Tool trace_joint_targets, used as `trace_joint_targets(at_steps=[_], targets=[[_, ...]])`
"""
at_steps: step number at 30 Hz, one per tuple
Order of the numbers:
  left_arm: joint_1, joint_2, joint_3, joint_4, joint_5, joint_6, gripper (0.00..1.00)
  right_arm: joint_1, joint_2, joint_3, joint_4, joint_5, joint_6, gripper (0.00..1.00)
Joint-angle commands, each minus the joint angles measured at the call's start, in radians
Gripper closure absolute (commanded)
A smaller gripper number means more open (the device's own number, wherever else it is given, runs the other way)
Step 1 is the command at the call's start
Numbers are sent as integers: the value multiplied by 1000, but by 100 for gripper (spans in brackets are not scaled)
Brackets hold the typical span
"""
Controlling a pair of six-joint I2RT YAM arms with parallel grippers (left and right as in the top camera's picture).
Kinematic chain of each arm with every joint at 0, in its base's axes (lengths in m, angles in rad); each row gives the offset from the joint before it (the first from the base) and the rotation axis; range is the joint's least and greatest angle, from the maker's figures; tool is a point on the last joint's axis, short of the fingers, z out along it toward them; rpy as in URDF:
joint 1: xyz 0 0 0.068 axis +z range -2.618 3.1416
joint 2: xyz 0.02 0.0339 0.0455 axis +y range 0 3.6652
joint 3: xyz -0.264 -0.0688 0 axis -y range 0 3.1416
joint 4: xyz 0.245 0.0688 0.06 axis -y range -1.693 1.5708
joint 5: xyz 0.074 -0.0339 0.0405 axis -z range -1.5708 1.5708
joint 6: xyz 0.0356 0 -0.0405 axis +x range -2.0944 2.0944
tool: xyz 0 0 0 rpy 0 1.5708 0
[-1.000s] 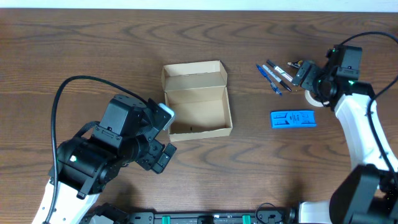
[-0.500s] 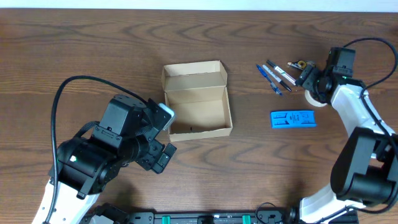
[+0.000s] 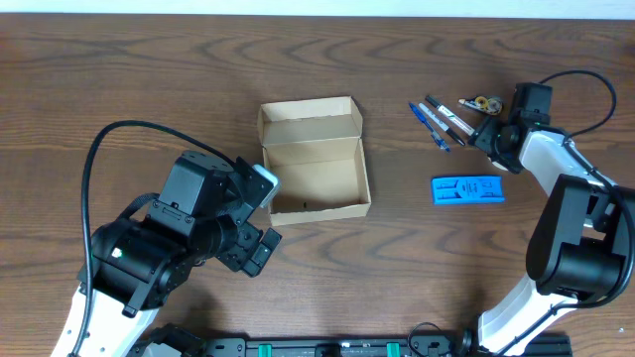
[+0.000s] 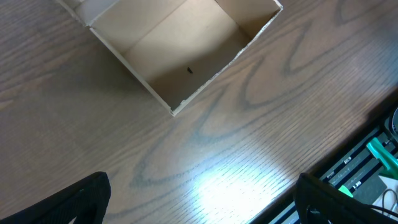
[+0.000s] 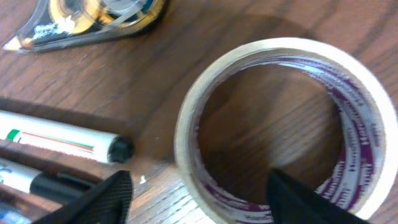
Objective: Pack container
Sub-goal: 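Reach the right gripper to the clear tape roll and grasp its rim, then carry the tape roll with the right gripper over the box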
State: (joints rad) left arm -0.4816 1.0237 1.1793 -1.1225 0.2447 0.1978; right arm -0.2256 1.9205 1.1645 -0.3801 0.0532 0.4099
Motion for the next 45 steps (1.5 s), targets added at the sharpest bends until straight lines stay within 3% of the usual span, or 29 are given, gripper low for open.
trace_joint_targets(at_steps=[1,12,25,30,41,45], targets=[[1,-4,2,-3,7,-11,5,-16,18,19,-1,27,5,36],[1,-4,2,-3,7,-11,5,-22,61,19,-6,30,5,39],[1,-4,2,-3,7,-11,5,-23,60,24,-10,49,5,81],[1,-4,2,-3,7,-11,5,-23,60,91,-94,48,5,99],[1,-4,2,-3,7,-11,5,22,27,404,-373,38,0,99],[1,-4,2,-3,7,-11,5,94,-6,496,-399,-40,-74,99]])
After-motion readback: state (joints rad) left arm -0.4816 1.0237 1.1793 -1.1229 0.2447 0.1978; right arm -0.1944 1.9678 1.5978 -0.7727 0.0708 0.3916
